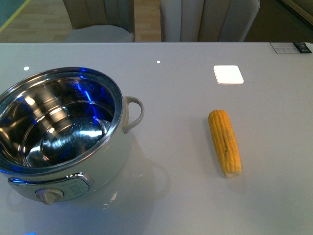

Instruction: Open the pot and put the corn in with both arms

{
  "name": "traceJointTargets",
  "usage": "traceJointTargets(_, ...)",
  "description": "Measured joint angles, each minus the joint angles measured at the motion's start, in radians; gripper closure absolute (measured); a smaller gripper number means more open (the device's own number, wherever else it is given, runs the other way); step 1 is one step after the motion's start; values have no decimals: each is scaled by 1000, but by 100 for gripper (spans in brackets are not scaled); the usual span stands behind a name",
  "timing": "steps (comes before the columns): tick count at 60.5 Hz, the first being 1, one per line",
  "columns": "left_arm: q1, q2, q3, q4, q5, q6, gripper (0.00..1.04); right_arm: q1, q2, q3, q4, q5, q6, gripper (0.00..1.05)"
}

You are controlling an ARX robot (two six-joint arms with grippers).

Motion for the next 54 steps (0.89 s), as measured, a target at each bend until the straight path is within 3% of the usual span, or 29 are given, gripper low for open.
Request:
traceJointTargets(14, 0, 4, 5, 0, 3, 0, 62, 0, 0, 0, 0, 0, 0, 9)
traceJointTargets(37, 4, -54, -40, -4, 13, 29, 5, 0, 0, 0, 0, 0, 0, 9)
traceJointTargets(54, 22, -318, -196, -42, 20, -13, 7, 0, 0, 0, 0, 0, 0, 9)
